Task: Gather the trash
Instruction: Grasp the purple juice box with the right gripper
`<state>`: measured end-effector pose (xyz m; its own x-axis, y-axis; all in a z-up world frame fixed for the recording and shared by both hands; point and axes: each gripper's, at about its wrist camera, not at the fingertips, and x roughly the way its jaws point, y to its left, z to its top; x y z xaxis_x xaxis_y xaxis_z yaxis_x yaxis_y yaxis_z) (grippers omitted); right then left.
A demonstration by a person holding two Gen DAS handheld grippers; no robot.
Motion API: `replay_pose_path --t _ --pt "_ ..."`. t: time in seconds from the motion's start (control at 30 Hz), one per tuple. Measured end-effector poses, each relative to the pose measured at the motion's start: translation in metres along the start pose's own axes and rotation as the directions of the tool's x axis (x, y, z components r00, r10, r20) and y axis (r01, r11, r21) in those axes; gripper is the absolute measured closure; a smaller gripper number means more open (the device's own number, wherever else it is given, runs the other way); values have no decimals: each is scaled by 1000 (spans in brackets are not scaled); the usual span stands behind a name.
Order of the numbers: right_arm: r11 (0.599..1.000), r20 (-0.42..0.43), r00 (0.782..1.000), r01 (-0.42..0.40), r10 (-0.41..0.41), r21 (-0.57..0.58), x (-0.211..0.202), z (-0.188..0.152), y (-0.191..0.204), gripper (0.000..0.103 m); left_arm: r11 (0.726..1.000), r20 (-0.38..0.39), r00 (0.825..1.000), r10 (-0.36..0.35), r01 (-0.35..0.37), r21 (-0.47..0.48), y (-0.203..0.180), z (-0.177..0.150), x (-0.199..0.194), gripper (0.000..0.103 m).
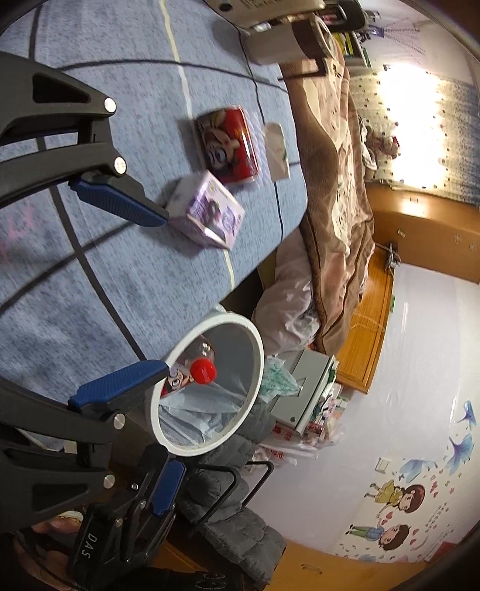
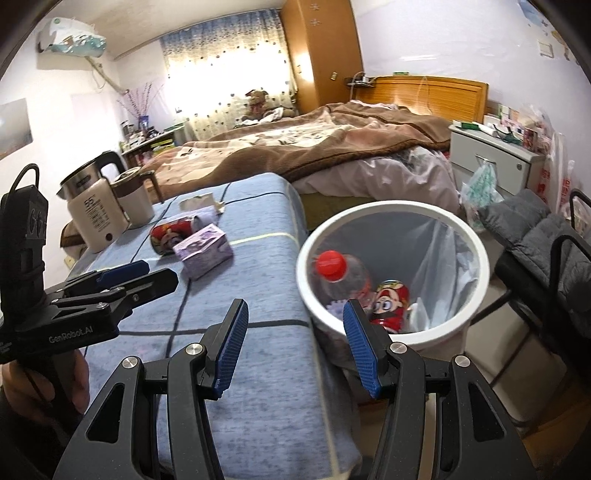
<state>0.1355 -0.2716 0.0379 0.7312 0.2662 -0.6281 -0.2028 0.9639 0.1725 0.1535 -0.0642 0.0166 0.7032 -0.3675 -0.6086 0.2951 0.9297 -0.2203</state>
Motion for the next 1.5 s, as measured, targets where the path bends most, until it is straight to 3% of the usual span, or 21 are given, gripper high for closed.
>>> replay_pose_path --t 0.5,0.9,1.3,1.5 --pt "994 -63 992 -111 110 -5 32 1 33 49 992 -21 995 101 -103 -75 50 -13 -12 33" --pt "991 -102 988 -125 120 -42 71 23 70 49 984 -26 987 160 -162 -74 88 5 -5 37" --pt "996 -114 991 -71 65 -50 124 42 111 47 976 -22 984 179 -180 -122 136 11 -11 37" --pt "998 -83 996 21 -26 -53 147 55 135 47 970 -18 983 185 -185 -156 157 8 -17 37"
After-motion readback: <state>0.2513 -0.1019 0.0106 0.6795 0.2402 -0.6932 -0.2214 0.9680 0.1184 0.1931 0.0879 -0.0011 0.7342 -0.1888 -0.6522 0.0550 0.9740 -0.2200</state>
